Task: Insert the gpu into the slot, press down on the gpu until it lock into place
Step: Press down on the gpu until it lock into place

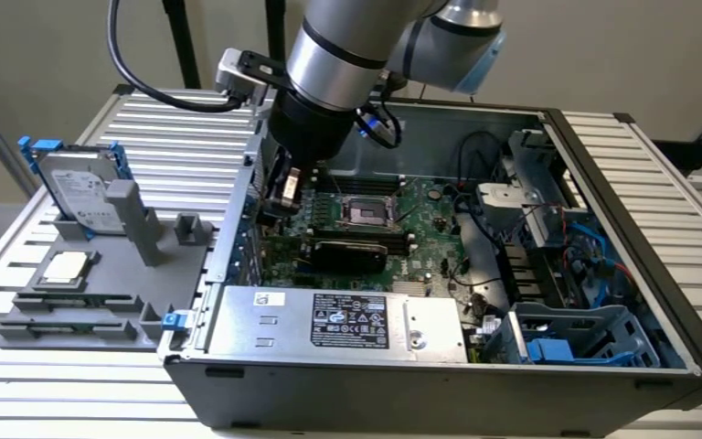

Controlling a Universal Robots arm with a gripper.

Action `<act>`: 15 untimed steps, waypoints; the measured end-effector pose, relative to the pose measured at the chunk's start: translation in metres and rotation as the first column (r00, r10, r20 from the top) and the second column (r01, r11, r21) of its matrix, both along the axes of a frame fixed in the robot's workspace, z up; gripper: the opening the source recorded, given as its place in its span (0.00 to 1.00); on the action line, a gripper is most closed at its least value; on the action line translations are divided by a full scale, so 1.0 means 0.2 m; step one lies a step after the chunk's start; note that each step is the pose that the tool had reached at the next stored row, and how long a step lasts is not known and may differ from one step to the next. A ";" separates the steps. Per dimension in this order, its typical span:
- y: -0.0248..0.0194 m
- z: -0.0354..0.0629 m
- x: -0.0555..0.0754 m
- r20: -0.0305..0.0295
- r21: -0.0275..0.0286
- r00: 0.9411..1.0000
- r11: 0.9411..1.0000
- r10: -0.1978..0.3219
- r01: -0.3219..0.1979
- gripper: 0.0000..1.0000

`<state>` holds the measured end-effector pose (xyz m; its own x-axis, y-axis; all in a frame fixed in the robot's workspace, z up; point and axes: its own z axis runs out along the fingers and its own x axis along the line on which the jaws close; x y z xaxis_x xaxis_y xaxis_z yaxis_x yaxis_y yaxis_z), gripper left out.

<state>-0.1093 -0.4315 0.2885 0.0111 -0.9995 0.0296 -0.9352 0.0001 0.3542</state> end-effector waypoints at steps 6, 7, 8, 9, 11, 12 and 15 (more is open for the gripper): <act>0.001 0.002 -0.01 -0.009 0.000 1.000 1.000 -0.001 0.001 0.11; 0.001 0.006 -0.01 -0.011 -0.001 1.000 1.000 -0.002 0.002 0.11; 0.000 0.006 -0.01 -0.011 0.000 1.000 1.000 -0.002 0.002 0.11; 0.001 0.006 -0.01 -0.011 0.000 1.000 1.000 -0.002 0.002 0.11; 0.001 0.006 -0.01 -0.011 0.000 1.000 1.000 -0.002 0.002 0.11; 0.001 0.005 -0.01 -0.011 0.000 1.000 1.000 -0.002 0.002 0.11; 0.000 -0.002 -0.01 -0.011 -0.001 1.000 1.000 -0.002 0.002 0.11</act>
